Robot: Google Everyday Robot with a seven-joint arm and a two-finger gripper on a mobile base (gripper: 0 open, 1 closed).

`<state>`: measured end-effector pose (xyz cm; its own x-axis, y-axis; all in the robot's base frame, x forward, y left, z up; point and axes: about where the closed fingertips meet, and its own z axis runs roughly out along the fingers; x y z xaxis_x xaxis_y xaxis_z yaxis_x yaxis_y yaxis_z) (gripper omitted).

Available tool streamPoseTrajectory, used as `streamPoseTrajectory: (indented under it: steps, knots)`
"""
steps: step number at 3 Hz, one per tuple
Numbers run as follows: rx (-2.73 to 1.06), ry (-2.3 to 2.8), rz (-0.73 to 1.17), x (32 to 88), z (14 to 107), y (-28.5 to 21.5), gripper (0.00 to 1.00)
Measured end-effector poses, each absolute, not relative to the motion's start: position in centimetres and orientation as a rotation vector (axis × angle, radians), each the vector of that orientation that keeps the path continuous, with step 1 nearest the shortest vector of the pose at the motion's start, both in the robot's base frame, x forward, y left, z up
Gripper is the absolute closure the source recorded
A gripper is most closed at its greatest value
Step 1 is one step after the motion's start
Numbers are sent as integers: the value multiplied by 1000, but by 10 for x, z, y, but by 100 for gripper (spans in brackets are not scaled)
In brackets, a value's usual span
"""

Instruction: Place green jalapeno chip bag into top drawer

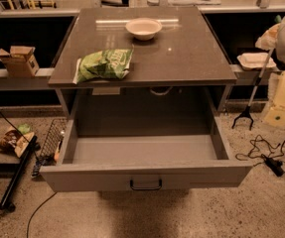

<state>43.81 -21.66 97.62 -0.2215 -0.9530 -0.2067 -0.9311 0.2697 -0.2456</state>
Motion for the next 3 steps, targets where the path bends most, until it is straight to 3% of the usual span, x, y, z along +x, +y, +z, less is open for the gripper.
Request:
streamPoseTrajectory:
  steps: [1, 3]
  knots:
    - [-1725, 2232, -98, 438, 976, -217, 0]
    - [-1622, 2161, 15, 527, 971, -157, 0]
